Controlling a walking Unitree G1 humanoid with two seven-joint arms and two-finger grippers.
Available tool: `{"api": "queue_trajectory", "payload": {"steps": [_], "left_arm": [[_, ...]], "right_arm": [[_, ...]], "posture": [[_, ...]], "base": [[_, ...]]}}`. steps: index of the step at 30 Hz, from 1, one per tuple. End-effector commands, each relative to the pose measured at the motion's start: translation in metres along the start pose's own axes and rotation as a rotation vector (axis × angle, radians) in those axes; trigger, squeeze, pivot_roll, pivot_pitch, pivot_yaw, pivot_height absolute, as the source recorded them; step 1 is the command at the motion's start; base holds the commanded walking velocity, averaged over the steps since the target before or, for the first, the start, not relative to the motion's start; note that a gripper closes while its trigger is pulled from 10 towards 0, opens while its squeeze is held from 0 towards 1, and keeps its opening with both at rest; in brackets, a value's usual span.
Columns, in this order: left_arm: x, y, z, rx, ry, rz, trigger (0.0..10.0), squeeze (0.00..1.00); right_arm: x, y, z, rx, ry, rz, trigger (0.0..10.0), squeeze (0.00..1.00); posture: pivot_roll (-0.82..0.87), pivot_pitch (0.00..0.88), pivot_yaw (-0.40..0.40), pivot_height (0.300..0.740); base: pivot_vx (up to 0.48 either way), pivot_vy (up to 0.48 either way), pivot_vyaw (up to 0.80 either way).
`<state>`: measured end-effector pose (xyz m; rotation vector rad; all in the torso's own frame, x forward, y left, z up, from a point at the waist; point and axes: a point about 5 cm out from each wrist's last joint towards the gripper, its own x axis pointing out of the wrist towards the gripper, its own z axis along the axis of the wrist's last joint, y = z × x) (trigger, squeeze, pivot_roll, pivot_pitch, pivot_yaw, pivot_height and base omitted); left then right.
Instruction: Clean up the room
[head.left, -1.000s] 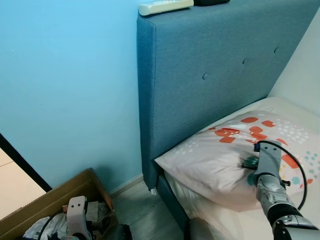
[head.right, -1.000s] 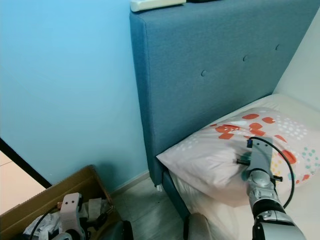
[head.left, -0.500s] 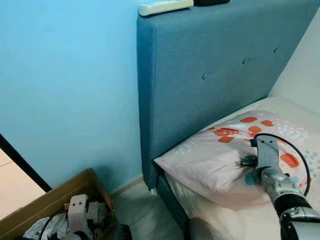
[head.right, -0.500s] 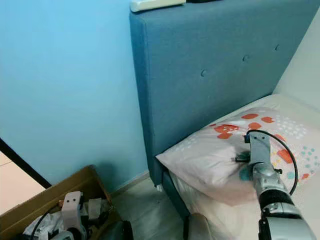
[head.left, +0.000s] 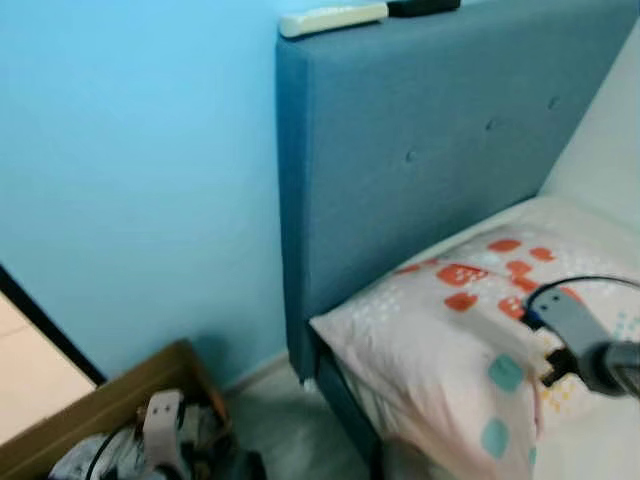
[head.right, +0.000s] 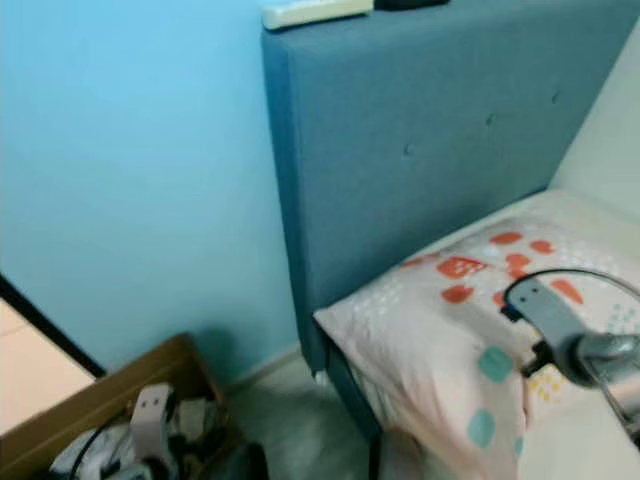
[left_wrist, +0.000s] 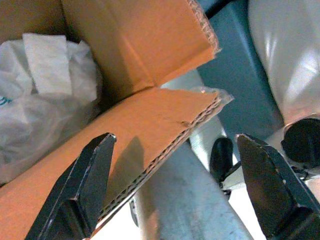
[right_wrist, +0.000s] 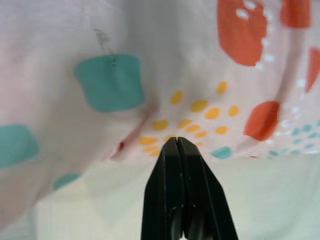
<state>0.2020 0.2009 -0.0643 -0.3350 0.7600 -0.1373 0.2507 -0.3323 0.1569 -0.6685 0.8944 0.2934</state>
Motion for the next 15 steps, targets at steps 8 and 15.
{"api": "queue_trajectory", "payload": {"steps": [8, 15], "left_arm": [[-0.003, 0.001, -0.012, -0.015, 0.047, -0.001, 10.0, 0.00], [0.008, -0.010, 0.013, -0.098, -0.073, -0.002, 10.0, 0.00]], "right_arm": [[-0.018, 0.000, 0.053, -0.057, -0.265, -0.002, 10.0, 0.00], [0.061, 0.033, 0.089, 0.261, -0.428, -0.156, 10.0, 0.00]], "posture": [[0.06, 0.105, -0.013, 0.605], [0.06, 0.105, -0.022, 0.605]], "base": [[0.000, 0.000, 0.00], [0.000, 0.000, 0.00]]}}
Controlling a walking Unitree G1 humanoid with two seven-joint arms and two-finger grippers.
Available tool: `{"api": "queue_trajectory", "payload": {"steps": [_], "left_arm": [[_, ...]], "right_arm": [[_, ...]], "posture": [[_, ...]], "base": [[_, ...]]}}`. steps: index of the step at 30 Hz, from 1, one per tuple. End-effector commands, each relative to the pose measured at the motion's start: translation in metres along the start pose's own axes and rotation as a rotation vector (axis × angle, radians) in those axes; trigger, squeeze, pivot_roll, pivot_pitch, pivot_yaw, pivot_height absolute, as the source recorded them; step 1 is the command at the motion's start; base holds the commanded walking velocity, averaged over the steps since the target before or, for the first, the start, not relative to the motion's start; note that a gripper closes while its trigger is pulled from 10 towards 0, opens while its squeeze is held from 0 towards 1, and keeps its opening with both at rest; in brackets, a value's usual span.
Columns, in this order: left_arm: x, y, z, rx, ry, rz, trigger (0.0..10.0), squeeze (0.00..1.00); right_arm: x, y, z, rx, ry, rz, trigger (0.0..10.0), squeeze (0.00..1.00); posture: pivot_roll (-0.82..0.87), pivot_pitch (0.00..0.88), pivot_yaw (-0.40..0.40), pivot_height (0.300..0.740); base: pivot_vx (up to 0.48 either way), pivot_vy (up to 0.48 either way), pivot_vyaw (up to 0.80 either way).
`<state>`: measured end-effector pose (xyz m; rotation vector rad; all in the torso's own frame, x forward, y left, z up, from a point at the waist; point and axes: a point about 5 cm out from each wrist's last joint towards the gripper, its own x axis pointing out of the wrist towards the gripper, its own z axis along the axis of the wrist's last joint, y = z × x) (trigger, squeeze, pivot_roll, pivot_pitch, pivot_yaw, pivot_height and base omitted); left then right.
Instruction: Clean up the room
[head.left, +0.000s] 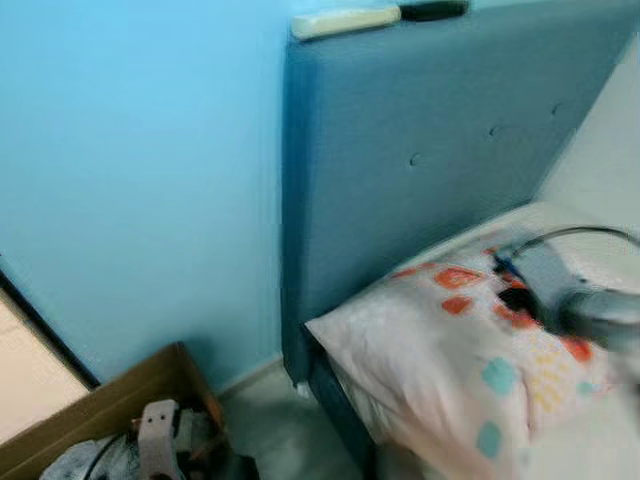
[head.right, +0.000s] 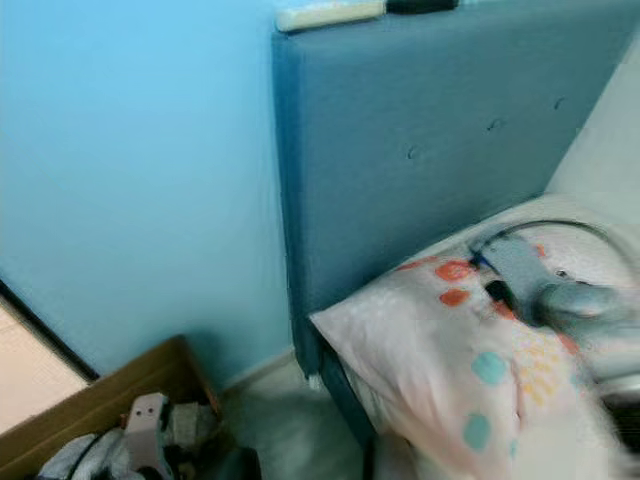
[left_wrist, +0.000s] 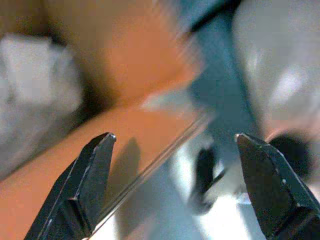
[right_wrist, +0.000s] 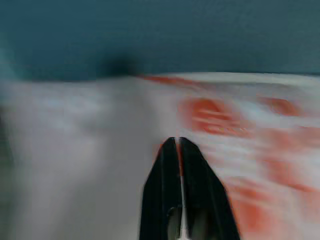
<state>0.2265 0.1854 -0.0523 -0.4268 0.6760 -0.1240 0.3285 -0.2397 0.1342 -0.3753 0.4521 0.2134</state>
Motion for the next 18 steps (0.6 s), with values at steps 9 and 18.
{"api": "queue_trajectory", "payload": {"steps": [9, 18], "left_arm": [[0.014, -0.021, 0.055, -0.102, -0.206, -0.149, 10.0, 0.00], [0.020, -0.042, 0.053, -0.051, -0.163, -0.284, 10.0, 0.00]], "right_arm": [[0.017, 0.035, -0.046, 0.283, 0.041, -0.054, 10.0, 1.00], [0.018, 0.016, -0.061, 0.347, 0.022, -0.240, 10.0, 1.00]], "posture": [[0.08, 0.104, -0.024, 0.605], [0.06, 0.093, -0.021, 0.605]], "base": [[0.000, 0.000, 0.00], [0.000, 0.000, 0.00]]}}
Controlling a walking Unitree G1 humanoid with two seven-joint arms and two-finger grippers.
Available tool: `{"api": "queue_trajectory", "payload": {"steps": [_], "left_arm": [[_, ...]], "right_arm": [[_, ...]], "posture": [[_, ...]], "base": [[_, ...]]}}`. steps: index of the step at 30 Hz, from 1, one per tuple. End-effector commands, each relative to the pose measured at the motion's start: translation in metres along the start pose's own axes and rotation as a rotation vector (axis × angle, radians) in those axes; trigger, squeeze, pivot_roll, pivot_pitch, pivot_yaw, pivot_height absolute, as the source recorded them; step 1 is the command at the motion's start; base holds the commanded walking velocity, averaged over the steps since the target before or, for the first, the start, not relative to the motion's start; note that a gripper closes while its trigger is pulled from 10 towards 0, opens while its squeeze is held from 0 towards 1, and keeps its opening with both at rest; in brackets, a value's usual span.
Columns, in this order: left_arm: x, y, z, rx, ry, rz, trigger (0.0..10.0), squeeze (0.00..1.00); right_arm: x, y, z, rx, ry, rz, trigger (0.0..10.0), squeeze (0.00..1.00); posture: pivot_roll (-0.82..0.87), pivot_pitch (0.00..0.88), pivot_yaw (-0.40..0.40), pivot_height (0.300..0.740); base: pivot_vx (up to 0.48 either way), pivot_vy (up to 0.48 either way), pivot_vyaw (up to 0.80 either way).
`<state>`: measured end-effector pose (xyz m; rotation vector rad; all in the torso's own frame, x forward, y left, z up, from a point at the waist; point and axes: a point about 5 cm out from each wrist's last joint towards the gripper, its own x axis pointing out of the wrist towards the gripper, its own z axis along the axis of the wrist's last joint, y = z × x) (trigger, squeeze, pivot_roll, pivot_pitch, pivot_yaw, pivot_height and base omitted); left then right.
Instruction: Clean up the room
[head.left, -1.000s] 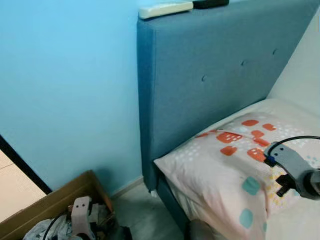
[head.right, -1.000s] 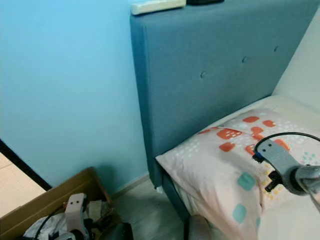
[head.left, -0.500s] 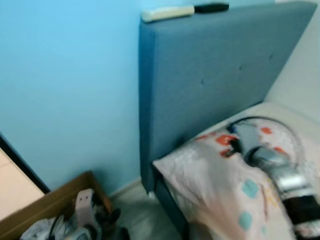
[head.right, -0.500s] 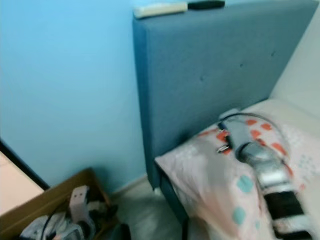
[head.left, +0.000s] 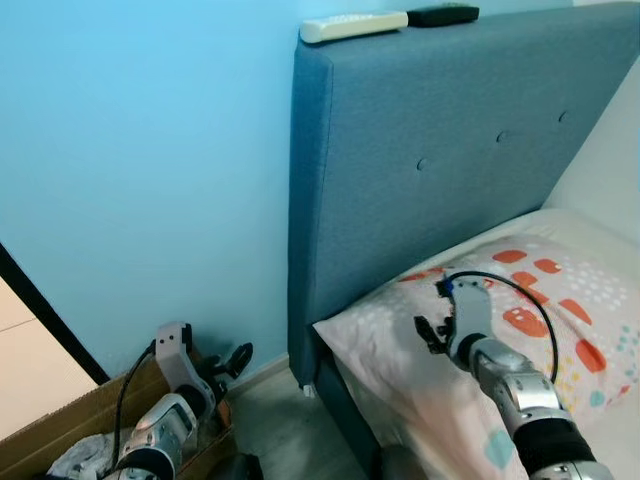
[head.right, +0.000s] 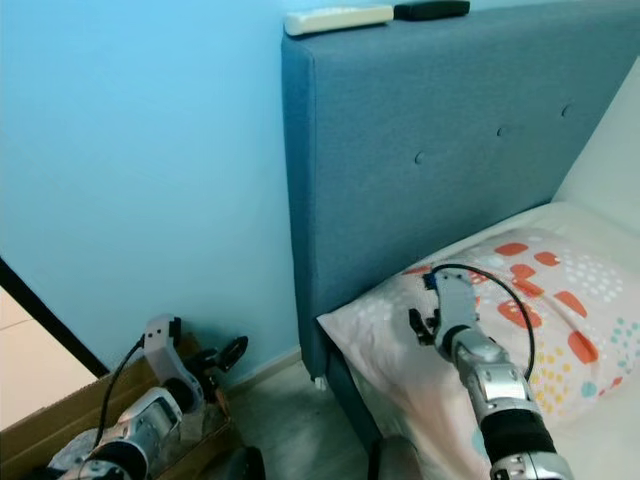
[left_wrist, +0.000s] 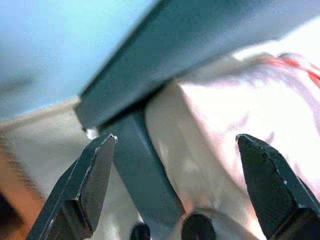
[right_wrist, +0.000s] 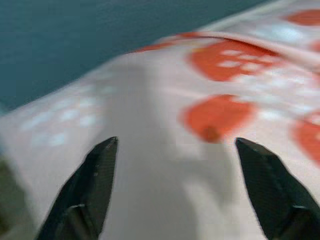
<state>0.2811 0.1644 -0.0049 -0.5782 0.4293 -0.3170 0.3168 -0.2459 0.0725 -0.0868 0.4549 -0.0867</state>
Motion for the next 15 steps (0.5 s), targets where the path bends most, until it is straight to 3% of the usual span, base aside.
{"api": "queue_trajectory", "payload": {"steps": [1, 7, 8, 15], "left_arm": [[-0.001, -0.003, -0.010, 0.009, 0.042, -0.020, 10.0, 0.00], [0.003, -0.009, -0.013, 0.004, 0.045, -0.041, 10.0, 0.00], [0.004, -0.010, -0.013, 0.011, 0.050, -0.042, 10.0, 0.00], [0.004, -0.009, -0.014, 0.019, 0.053, -0.021, 10.0, 0.00]], "right_arm": [[0.001, -0.004, -0.004, 0.005, -0.003, -0.040, 10.0, 1.00], [0.004, -0.003, -0.009, 0.051, -0.007, -0.051, 10.0, 1.00], [0.006, 0.002, -0.010, 0.106, -0.003, -0.008, 10.0, 0.00], [0.009, 0.009, -0.014, 0.117, -0.012, 0.013, 10.0, 0.00]], "posture": [[0.06, 0.089, -0.022, 0.605], [0.06, 0.072, -0.028, 0.605], [0.07, 0.064, -0.029, 0.615], [0.07, 0.056, -0.032, 0.640]], "base": [[0.000, 0.000, 0.00], [0.000, 0.000, 0.00], [0.000, 0.000, 0.00], [0.000, 0.000, 0.00]]}}
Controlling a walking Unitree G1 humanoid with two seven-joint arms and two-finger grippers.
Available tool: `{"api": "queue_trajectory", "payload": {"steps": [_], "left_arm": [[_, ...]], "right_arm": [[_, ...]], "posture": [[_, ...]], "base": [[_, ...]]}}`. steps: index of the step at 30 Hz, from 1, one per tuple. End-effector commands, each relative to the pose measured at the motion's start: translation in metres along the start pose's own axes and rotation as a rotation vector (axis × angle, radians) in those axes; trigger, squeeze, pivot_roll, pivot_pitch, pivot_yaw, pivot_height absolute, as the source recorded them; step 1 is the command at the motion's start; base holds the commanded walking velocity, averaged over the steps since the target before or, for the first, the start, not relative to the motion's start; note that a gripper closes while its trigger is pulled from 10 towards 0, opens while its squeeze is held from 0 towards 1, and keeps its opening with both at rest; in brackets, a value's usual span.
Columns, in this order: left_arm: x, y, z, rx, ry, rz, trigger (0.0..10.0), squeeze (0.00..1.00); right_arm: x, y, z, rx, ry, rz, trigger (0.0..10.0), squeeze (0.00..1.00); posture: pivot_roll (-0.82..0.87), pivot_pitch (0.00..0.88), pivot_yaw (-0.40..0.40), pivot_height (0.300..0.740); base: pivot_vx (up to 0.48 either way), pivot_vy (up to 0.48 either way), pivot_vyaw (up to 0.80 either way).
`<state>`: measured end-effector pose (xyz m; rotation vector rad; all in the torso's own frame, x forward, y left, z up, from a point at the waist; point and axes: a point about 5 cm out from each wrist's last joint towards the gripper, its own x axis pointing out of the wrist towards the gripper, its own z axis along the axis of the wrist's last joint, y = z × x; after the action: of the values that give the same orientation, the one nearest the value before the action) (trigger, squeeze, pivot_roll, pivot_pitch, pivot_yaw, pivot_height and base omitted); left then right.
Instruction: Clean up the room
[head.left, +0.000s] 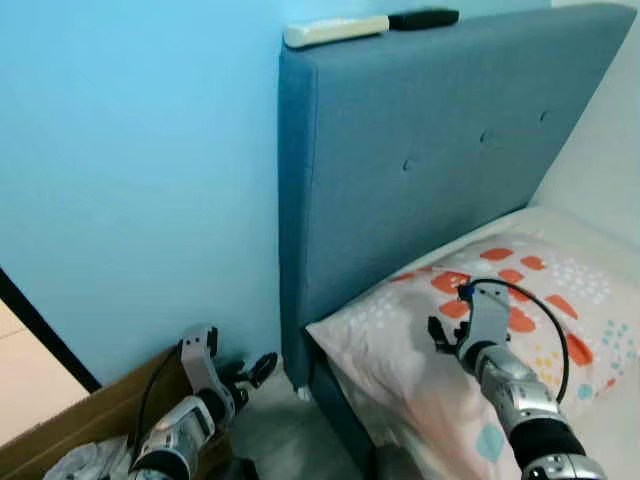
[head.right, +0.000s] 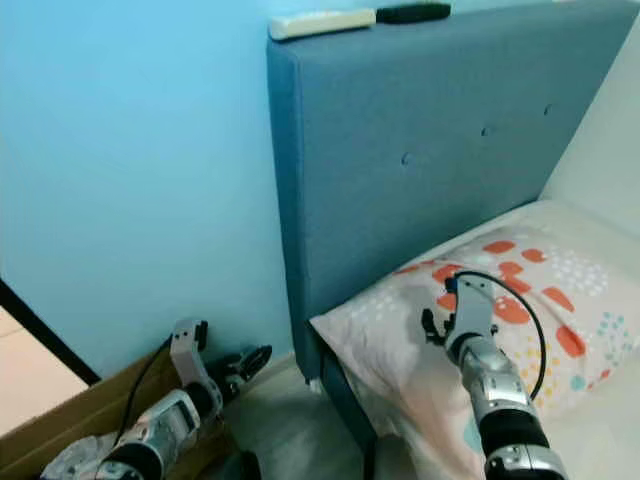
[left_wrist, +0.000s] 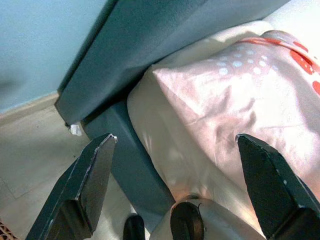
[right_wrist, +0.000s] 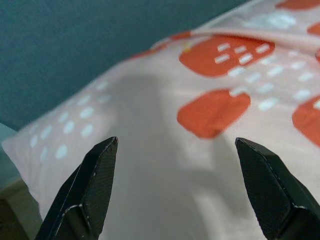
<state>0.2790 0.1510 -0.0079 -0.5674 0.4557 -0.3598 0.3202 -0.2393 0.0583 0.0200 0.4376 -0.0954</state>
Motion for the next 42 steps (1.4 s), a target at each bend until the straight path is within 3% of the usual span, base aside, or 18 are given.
{"api": "queue_trajectory", "payload": {"steps": [1, 10, 20, 24, 37, 42], "left_arm": [[-0.001, 0.000, -0.005, 0.006, 0.014, 0.009, 10.0, 0.00], [-0.005, 0.004, -0.016, 0.006, 0.062, 0.060, 10.0, 0.00], [-0.027, 0.033, -0.030, 0.021, 0.154, 0.279, 10.0, 0.00], [-0.039, 0.042, -0.042, 0.034, 0.216, 0.343, 10.0, 0.00], [-0.059, 0.048, -0.071, 0.059, 0.325, 0.420, 10.0, 0.00], [-0.066, 0.053, -0.077, 0.076, 0.359, 0.468, 10.0, 0.00]], "right_arm": [[0.001, 0.000, -0.004, 0.011, 0.001, -0.002, 10.0, 0.00], [0.004, 0.020, -0.019, 0.023, 0.038, 0.059, 10.0, 0.00], [0.005, 0.019, -0.025, 0.022, 0.044, 0.054, 10.0, 0.00], [0.005, 0.018, -0.029, 0.002, 0.054, 0.030, 10.0, 0.00], [0.005, 0.021, -0.030, 0.024, 0.013, 0.053, 10.0, 0.00], [0.002, 0.018, -0.048, 0.029, 0.107, 0.019, 10.0, 0.00]], "posture": [[0.07, 0.056, -0.032, 0.640], [0.06, 0.032, -0.030, 0.680], [0.06, 0.021, -0.024, 0.725], [0.06, 0.015, -0.024, 0.735], [0.06, 0.004, -0.027, 0.740], [0.06, 0.000, -0.028, 0.740]], "base": [[0.000, 0.000, 0.00], [0.000, 0.000, 0.00], [0.000, 0.000, 0.00], [-0.480, 0.000, 0.00], [-0.074, 0.000, 0.00], [0.000, 0.000, -0.46]]}}
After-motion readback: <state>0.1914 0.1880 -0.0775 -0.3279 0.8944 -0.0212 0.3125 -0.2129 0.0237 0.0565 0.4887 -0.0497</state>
